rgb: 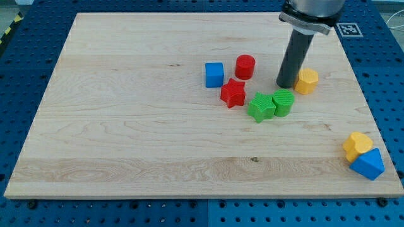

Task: Slide the yellow heart closer to the green circle

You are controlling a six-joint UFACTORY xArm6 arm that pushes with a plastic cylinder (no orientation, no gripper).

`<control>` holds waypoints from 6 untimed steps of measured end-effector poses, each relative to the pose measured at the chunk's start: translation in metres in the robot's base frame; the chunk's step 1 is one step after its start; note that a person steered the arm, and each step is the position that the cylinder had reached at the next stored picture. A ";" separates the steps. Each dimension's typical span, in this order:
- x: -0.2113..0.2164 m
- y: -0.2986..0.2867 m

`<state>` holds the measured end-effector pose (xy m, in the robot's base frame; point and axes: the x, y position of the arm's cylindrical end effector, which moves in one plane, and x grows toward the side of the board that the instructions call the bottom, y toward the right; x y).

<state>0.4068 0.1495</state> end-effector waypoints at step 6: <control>0.013 0.033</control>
